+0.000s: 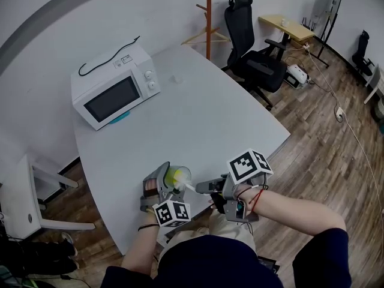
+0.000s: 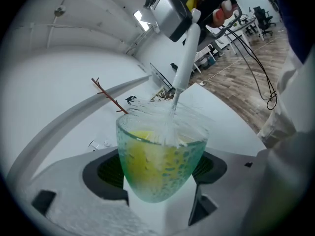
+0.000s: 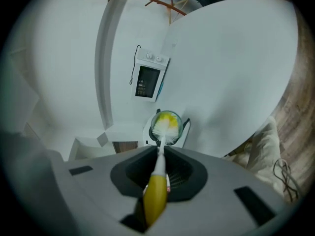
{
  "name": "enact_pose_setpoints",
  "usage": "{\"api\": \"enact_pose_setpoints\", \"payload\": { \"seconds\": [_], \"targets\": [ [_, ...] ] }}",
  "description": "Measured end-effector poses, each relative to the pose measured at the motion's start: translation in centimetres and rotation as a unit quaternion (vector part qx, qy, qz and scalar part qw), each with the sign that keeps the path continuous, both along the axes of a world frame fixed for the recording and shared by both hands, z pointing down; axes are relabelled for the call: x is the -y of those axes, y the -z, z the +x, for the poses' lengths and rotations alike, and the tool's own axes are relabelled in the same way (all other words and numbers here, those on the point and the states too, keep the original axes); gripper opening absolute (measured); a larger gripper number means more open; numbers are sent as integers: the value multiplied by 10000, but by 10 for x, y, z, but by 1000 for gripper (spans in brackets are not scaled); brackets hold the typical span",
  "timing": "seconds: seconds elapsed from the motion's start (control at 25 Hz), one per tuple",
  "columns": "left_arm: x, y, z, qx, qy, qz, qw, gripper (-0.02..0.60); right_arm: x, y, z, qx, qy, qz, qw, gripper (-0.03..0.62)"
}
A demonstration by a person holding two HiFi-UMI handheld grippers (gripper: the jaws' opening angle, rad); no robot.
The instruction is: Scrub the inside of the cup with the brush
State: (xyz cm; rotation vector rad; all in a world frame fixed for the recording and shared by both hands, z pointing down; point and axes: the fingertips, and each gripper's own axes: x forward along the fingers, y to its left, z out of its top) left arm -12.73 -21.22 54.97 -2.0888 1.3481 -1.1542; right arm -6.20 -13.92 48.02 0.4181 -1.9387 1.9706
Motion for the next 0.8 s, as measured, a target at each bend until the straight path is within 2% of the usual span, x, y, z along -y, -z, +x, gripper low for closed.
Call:
{"api": "enact_pose_setpoints", "payload": {
  "seconds": [0.2,0.44,0.8],
  "targets": [
    [6,-3,-2,-89,41,43,9999,382,1,-2,5,-165,161,423,9988,52],
    [13,-16,-2,-295,124,-24,9995,382,-2,-3,21,-237,162,598,9978,52],
    [24,-42,2,-1021,403,-503,9927,382,-8,4,52,-164,-11,699,9974,52]
  ]
}}
